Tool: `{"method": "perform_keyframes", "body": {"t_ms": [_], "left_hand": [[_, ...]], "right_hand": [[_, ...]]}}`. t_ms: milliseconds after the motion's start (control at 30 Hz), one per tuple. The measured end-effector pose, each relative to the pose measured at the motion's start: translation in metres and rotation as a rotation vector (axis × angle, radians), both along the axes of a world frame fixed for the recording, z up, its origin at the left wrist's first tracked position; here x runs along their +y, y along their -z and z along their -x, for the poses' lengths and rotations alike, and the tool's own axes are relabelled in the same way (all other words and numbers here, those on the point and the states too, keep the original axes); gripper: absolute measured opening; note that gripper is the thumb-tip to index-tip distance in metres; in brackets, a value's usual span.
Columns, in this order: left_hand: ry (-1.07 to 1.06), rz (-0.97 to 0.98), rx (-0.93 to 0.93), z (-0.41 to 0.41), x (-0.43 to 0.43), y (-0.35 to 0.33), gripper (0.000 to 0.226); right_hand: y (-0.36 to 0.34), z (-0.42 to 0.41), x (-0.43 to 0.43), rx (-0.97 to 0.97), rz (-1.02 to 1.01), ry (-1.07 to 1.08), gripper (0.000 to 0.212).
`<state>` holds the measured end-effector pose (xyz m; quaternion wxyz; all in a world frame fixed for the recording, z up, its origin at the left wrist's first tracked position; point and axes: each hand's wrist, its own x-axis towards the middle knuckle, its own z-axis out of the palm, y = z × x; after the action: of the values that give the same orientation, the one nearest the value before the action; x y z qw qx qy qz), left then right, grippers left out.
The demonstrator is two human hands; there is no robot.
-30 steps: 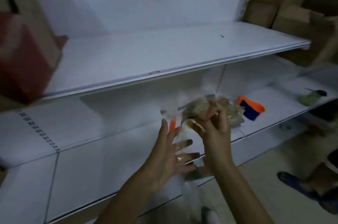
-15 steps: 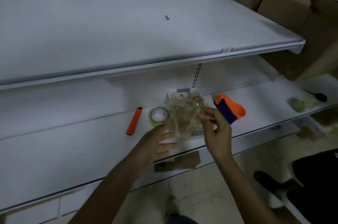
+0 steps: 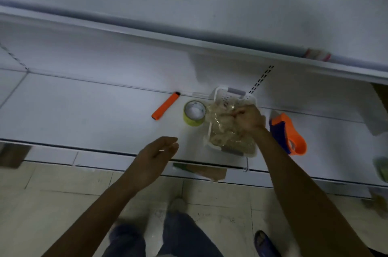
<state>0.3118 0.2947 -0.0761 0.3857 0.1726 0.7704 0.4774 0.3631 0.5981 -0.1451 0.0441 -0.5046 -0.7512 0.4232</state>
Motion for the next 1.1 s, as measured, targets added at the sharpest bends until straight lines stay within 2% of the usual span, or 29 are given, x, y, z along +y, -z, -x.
{"method": "perform_keyframes", "body": {"t_ms": [33, 100, 167, 267, 367, 433, 500, 600, 733, 833, 900, 1000, 1100], "left_hand": [[-0.024, -0.012, -0.001, 0.002, 0.000, 0.000, 0.031], [-0.076, -0.058, -0.057, 0.004, 0.002, -0.001, 0.018], [-0.110, -0.111, -0.088, 0.004, 0.004, -0.005, 0.022], [-0.167, -0.175, 0.031, 0.008, 0.004, -0.013, 0.021], [-0.249, -0.254, 0.235, 0.018, -0.007, -0.028, 0.017], [-0.271, -0.268, 0.426, 0.027, -0.023, -0.045, 0.024], [-0.274, -0.206, 0.638, 0.034, -0.046, -0.063, 0.032], [-0.289, -0.078, 0.982, 0.040, -0.094, -0.087, 0.037], [-0.439, -0.060, 1.356, 0.047, -0.163, -0.119, 0.034], [-0.530, -0.011, 1.650, 0.061, -0.213, -0.154, 0.031], [-0.584, 0.056, 1.781, 0.073, -0.246, -0.181, 0.036], [-0.667, 0.156, 1.838, 0.088, -0.289, -0.218, 0.050], [-0.670, 0.324, 1.834, 0.107, -0.324, -0.243, 0.069]], "right_hand": [[-0.001, 0.000, 0.007, 0.014, 0.019, 0.018, 0.010], [-0.018, -0.005, 0.007, 0.115, 0.117, 0.102, 0.018], [-0.033, -0.014, -0.001, 0.273, 0.173, 0.234, 0.017], [-0.053, -0.024, -0.031, 0.443, -0.126, 0.220, 0.013], [-0.067, -0.023, -0.088, 0.597, -0.137, 0.011, 0.015], [-0.078, -0.013, -0.137, 0.575, -0.181, -0.211, 0.018], [-0.092, 0.005, -0.187, 0.629, -0.239, -0.402, 0.021], [-0.124, 0.030, -0.255, 0.830, -0.316, -0.632, 0.026], [-0.171, 0.056, -0.315, 1.017, -0.455, -0.894, 0.029], [-0.213, 0.075, -0.355, 1.195, -0.537, -0.964, 0.029], [-0.240, 0.086, -0.380, 1.291, -0.595, -0.985, 0.028], [-0.276, 0.103, -0.414, 1.387, -0.698, -0.993, 0.029], [-0.304, 0.125, -0.445, 1.376, -0.714, -0.947, 0.040]]}}
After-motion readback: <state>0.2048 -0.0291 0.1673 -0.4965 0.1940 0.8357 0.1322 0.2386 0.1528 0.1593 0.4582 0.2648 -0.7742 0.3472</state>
